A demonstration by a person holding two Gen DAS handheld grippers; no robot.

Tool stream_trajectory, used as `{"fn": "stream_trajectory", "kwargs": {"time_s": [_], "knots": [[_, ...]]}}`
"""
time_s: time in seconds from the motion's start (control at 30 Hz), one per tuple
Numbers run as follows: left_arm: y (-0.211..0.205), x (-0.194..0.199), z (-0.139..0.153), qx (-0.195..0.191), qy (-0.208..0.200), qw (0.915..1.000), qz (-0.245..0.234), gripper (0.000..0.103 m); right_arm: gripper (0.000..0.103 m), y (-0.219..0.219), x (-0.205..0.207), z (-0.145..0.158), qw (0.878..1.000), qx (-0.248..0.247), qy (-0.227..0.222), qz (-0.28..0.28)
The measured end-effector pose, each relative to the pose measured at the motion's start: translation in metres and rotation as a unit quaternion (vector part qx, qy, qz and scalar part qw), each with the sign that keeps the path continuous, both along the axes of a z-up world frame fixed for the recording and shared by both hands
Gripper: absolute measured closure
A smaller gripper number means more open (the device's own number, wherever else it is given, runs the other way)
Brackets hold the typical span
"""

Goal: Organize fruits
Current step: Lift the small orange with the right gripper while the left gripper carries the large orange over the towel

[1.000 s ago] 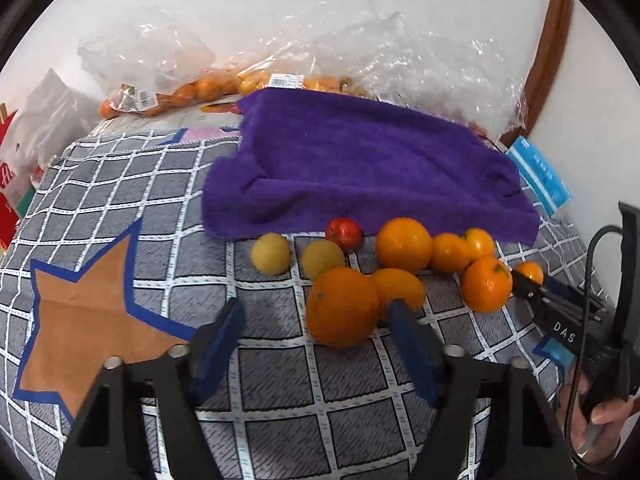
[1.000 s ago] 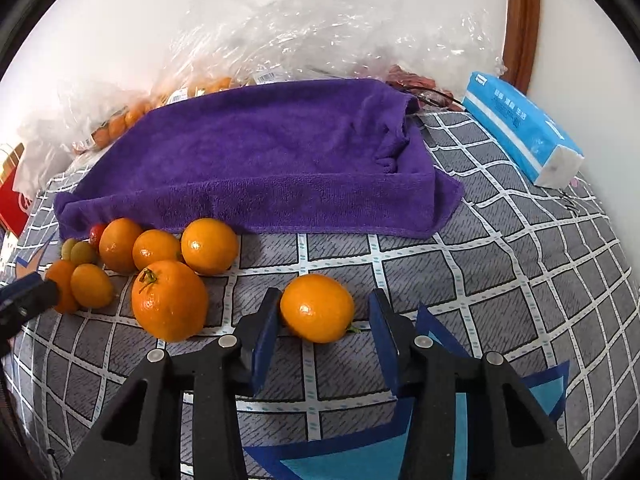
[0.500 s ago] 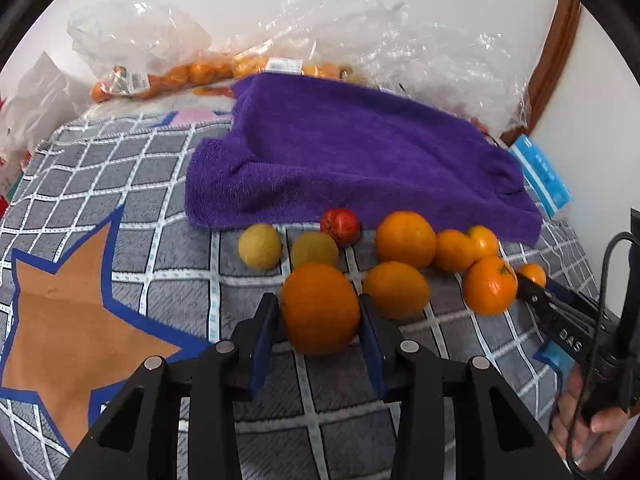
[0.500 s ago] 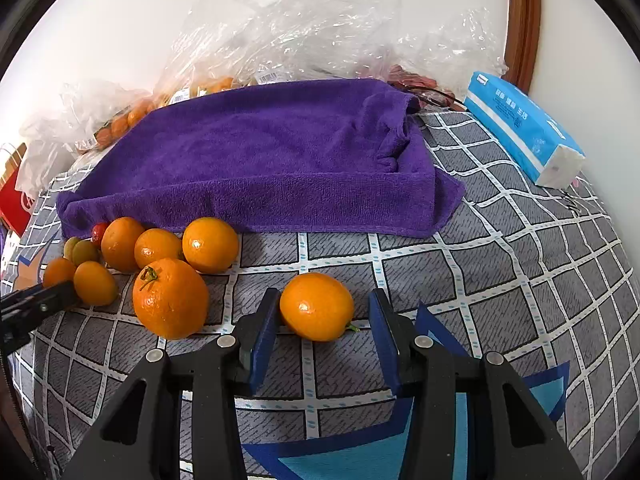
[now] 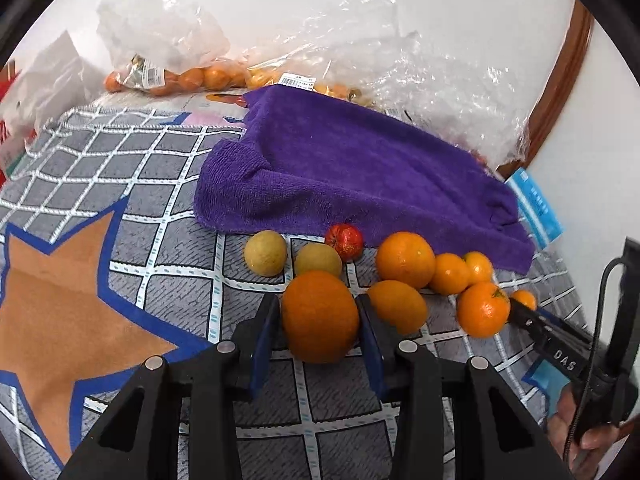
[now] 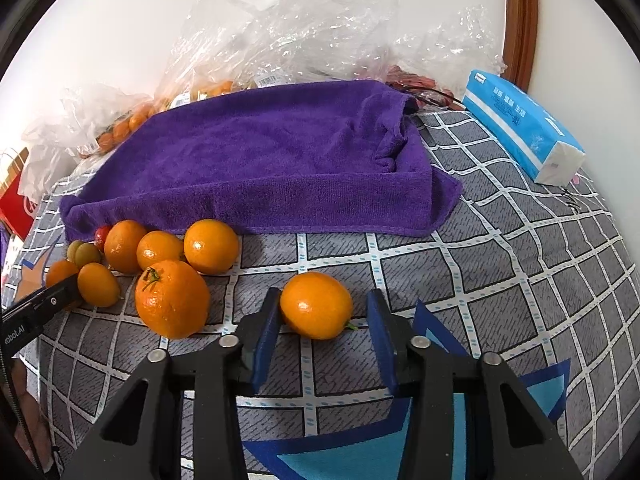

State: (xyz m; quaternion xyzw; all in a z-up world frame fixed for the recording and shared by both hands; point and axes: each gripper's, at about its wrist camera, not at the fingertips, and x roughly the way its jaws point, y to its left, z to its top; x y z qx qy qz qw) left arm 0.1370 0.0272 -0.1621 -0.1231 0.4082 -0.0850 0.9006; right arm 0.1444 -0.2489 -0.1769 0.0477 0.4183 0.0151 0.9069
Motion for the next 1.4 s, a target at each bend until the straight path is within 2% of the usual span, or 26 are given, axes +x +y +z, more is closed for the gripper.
{"fn": "stream_trajectory", "kwargs": {"time_s": [0.1,0.33,0.53,0.6,0.63,0.67,0.7,0.83,0.93,1.03,1.07,1.13,1.2,1.3,1.33,1.37,1.4], "knots": [[0.003,-0.002,0.0,-0.016,-0.004,0.9999,0.003,0.068,0.067,-0.002,-0.002,0.001,1.0,0.007,-0.005,-0.002],[0.002,-0.009,0.008,-0.013,-0.028,0.9995,0.004,0.068,0.068,-0.009,-0.009,0.006,0.999,0.027,-0.025,-0.009],[0.01,-0.012,0.014,-0.035,-0.026,0.999,0.011,0.068,0.068,-0.013,-0.007,0.008,0.999,0.029,-0.017,-0.02],[0.011,-0.016,0.021,-0.026,-0.032,0.9991,0.011,0.068,0.068,-0.014,-0.007,0.015,0.999,0.031,-0.02,-0.02],[0.01,-0.017,0.026,-0.016,-0.036,0.9991,0.014,0.068,0.069,-0.014,-0.008,0.019,0.999,0.034,-0.024,-0.019],[0.009,-0.018,0.031,-0.009,-0.039,0.9991,0.016,0.068,0.077,-0.014,-0.008,0.025,0.999,0.037,-0.029,-0.018],[0.008,-0.019,0.037,-0.003,-0.045,0.9989,0.015,0.068,0.079,-0.013,-0.007,0.032,0.999,0.041,-0.032,-0.014],[0.006,-0.015,0.054,-0.013,-0.054,0.9984,-0.002,0.068,0.083,-0.006,0.004,0.049,0.998,0.041,-0.043,0.004],[0.006,-0.016,0.056,-0.008,-0.059,0.9982,-0.001,0.068,0.083,0.001,0.009,0.037,1.0,0.019,-0.019,0.016],[0.007,-0.018,0.051,-0.004,-0.056,0.9984,0.004,0.068,0.081,-0.003,0.002,0.019,1.0,0.021,0.001,0.015],[0.008,-0.018,0.05,-0.005,-0.053,0.9986,0.006,0.068,0.07,-0.005,-0.003,0.017,0.999,0.027,-0.003,0.017],[0.009,-0.018,0.045,-0.015,-0.04,0.999,0.007,0.068,0.06,-0.006,-0.012,0.017,0.999,0.031,-0.008,0.016],[0.01,-0.018,0.041,-0.025,-0.034,0.9991,0.007,0.068,0.06,-0.004,-0.018,0.014,0.999,0.031,-0.006,0.018],[0.008,-0.018,0.038,-0.017,-0.03,0.9994,0.009,0.068,0.059,-0.001,-0.019,0.0,1.0,0.024,0.011,0.016],[0.007,-0.018,0.037,-0.014,-0.029,0.9994,0.008,0.068,0.061,0.003,-0.021,0.003,1.0,0.008,0.0,0.016],[0.006,-0.018,0.038,-0.013,-0.03,0.9994,0.008,0.068,0.069,0.005,-0.023,0.004,1.0,0.002,-0.004,0.018],[0.006,-0.018,0.038,-0.014,-0.03,0.9994,0.009,0.068,0.071,0.007,-0.023,0.005,1.0,0.002,-0.006,0.021]]}}
